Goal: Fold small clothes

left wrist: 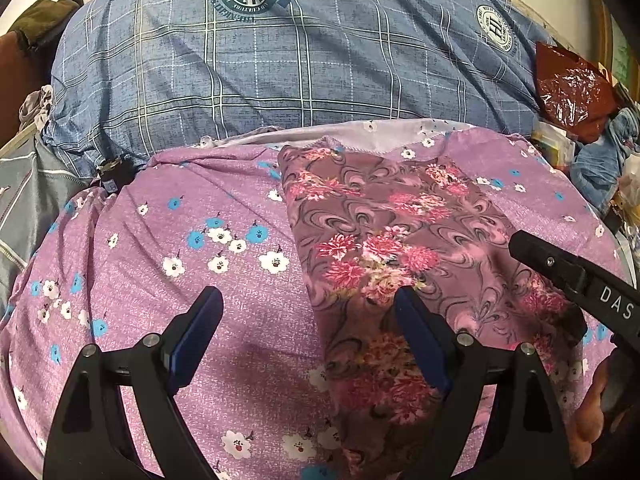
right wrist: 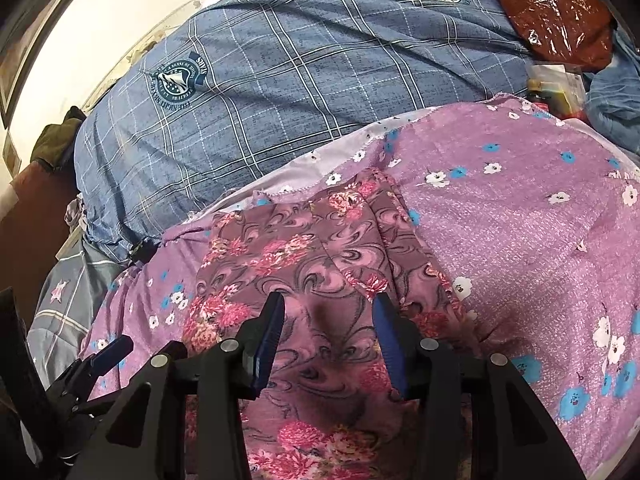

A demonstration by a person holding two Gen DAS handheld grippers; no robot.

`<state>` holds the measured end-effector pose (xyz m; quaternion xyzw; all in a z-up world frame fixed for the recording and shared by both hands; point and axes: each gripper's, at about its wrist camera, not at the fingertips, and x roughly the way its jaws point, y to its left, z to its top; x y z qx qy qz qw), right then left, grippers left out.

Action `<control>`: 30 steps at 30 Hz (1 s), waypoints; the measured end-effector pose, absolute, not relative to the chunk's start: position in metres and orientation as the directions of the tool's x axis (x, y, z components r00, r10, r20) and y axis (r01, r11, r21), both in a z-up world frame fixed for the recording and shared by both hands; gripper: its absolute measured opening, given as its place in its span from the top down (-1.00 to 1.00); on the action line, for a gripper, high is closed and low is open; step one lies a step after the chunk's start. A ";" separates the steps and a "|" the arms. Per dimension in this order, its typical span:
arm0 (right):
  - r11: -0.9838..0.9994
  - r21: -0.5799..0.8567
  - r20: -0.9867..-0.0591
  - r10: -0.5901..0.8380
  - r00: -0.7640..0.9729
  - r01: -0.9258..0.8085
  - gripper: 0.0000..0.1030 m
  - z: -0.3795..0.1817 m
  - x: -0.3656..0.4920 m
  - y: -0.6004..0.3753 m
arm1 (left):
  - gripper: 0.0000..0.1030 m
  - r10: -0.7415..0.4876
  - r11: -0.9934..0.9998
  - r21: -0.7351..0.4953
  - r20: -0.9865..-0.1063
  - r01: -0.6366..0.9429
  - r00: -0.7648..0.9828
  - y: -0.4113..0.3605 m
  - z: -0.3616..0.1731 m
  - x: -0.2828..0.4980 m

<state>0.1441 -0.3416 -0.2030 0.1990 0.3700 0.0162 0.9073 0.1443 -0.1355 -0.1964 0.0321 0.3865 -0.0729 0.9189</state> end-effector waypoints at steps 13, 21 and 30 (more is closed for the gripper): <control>0.960 0.243 -0.685 0.067 0.725 0.141 0.07 -0.202 0.147 -0.328 | -0.71 -0.095 0.991 0.000 -0.716 0.136 0.692 -0.128 -0.197 0.146; 0.991 0.069 -0.659 -0.040 0.751 0.113 0.07 -0.196 0.143 -0.306 | -0.71 -0.086 0.992 0.006 -0.723 0.129 0.686 -0.128 -0.201 0.149; 0.987 0.059 -0.667 -0.071 0.742 0.148 0.07 -0.195 0.144 -0.314 | -0.71 -0.079 0.991 0.018 -0.730 0.134 0.679 -0.133 -0.206 0.150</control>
